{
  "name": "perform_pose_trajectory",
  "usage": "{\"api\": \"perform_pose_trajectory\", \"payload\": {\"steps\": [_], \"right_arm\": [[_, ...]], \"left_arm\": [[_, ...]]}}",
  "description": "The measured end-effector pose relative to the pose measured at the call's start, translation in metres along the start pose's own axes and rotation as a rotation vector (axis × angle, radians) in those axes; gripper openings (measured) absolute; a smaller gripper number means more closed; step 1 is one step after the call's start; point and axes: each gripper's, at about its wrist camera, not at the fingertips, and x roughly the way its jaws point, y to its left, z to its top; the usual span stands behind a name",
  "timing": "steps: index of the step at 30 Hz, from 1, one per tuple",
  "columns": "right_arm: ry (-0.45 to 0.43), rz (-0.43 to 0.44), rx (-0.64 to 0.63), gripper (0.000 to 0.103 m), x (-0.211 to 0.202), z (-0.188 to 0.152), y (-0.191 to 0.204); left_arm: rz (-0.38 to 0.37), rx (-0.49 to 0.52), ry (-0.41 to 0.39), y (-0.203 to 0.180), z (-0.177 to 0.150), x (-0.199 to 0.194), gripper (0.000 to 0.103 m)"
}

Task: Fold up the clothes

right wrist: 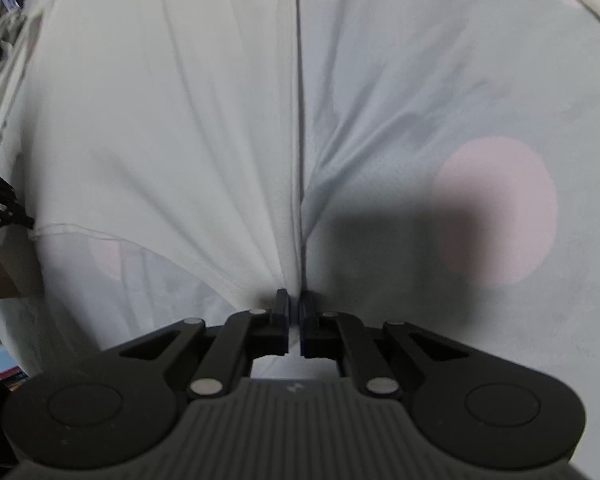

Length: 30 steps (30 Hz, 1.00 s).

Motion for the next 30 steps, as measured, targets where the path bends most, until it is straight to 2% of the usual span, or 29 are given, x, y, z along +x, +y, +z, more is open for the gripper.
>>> {"api": "perform_pose_trajectory", "payload": {"steps": [2, 3, 5, 6, 7, 9, 11, 13, 14, 16, 18, 20, 22, 24, 27, 30], "right_arm": [[-0.021, -0.020, -0.034, 0.006, 0.002, 0.004, 0.005], [-0.039, -0.026, -0.047, 0.006, 0.002, 0.004, 0.007], [-0.080, -0.032, -0.047, 0.008, -0.005, 0.005, 0.009], [-0.101, -0.036, -0.047, 0.014, -0.008, 0.006, 0.010], [-0.142, -0.064, -0.038, 0.028, -0.016, 0.007, 0.012], [-0.232, -0.154, -0.041, 0.045, -0.033, 0.010, 0.018], [-0.344, -0.320, -0.064, 0.045, -0.048, 0.016, 0.030], [-0.440, -0.433, -0.068, 0.045, -0.060, 0.025, 0.044], [-0.493, -0.484, -0.074, 0.045, -0.065, 0.030, 0.052], [-0.593, -0.517, -0.133, 0.045, -0.073, 0.042, 0.081], [-0.663, -0.496, -0.216, 0.045, -0.070, 0.061, 0.126], [-0.702, -0.435, -0.303, 0.045, -0.063, 0.072, 0.160], [-0.712, -0.362, -0.398, 0.045, -0.052, 0.090, 0.204], [-0.695, -0.295, -0.510, 0.047, -0.042, 0.090, 0.239], [-0.653, -0.189, -0.675, 0.049, -0.012, 0.109, 0.299], [-0.607, -0.112, -0.769, 0.049, 0.015, 0.105, 0.337]], "left_arm": [[-0.011, -0.001, -0.019, 0.002, -0.003, -0.005, 0.005], [-0.017, 0.000, -0.031, 0.002, -0.005, -0.009, 0.010], [-0.007, -0.022, -0.073, 0.005, -0.010, -0.027, 0.035], [0.013, -0.045, -0.105, 0.008, -0.015, -0.036, 0.042], [0.037, -0.069, -0.142, 0.011, -0.020, -0.045, 0.046], [0.084, -0.122, -0.211, 0.020, -0.032, -0.061, 0.046], [0.144, -0.182, -0.294, 0.030, -0.045, -0.074, 0.046], [0.208, -0.275, -0.407, 0.044, -0.061, -0.089, 0.046], [0.234, -0.329, -0.463, 0.051, -0.071, -0.097, 0.046], [0.291, -0.421, -0.549, 0.063, -0.089, -0.112, 0.046], [0.344, -0.526, -0.639, 0.074, -0.109, -0.125, 0.046], [0.388, -0.648, -0.735, 0.086, -0.131, -0.137, 0.046], [0.395, -0.772, -0.808, 0.099, -0.155, -0.145, 0.046], [0.416, -0.871, -0.851, 0.111, -0.181, -0.150, 0.046], [0.485, -0.939, -0.886, 0.121, -0.215, -0.156, 0.046], [0.538, -1.023, -0.910, 0.127, -0.236, -0.163, 0.046]]}}
